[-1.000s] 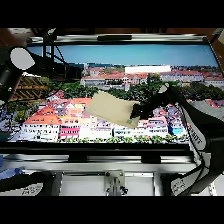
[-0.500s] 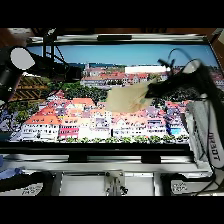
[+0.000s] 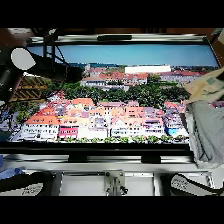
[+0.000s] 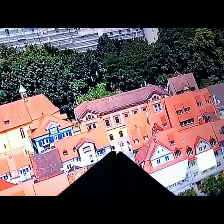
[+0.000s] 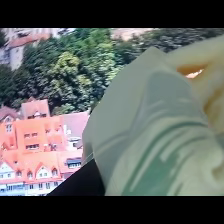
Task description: Fold the shirts.
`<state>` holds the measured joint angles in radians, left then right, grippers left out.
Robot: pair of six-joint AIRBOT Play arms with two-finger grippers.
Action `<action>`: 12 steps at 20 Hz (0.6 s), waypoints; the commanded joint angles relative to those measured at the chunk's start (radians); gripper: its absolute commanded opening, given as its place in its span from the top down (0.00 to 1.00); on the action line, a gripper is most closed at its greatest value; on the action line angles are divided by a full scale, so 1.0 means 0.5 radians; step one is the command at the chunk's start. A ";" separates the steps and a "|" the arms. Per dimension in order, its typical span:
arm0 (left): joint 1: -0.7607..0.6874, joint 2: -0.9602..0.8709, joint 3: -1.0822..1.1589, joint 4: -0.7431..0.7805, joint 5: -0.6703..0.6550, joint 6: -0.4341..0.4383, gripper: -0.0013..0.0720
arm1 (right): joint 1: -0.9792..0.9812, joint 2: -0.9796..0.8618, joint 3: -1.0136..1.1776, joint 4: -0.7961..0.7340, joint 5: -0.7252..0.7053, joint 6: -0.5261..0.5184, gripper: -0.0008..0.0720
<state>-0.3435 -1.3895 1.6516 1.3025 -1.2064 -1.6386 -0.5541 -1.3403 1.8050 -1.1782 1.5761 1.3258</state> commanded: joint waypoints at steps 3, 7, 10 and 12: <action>-0.025 0.002 -0.001 0.001 0.002 0.014 0.95 | -0.426 0.033 0.047 -0.019 0.187 0.091 0.90; -0.028 0.002 -0.001 0.000 0.002 0.046 0.95 | -0.498 0.034 0.047 -0.249 0.429 0.188 0.90; -0.037 0.002 -0.001 -0.001 0.002 0.077 0.95 | -0.498 0.034 0.018 -0.558 0.528 0.301 0.90; -0.039 0.002 -0.001 0.000 0.002 0.084 0.95 | -0.498 0.076 -0.083 -0.682 0.567 0.356 0.90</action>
<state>-0.3611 -1.3895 1.6516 1.3025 -1.2060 -1.6077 -0.7948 -1.3178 1.8015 -1.3926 1.7786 1.4513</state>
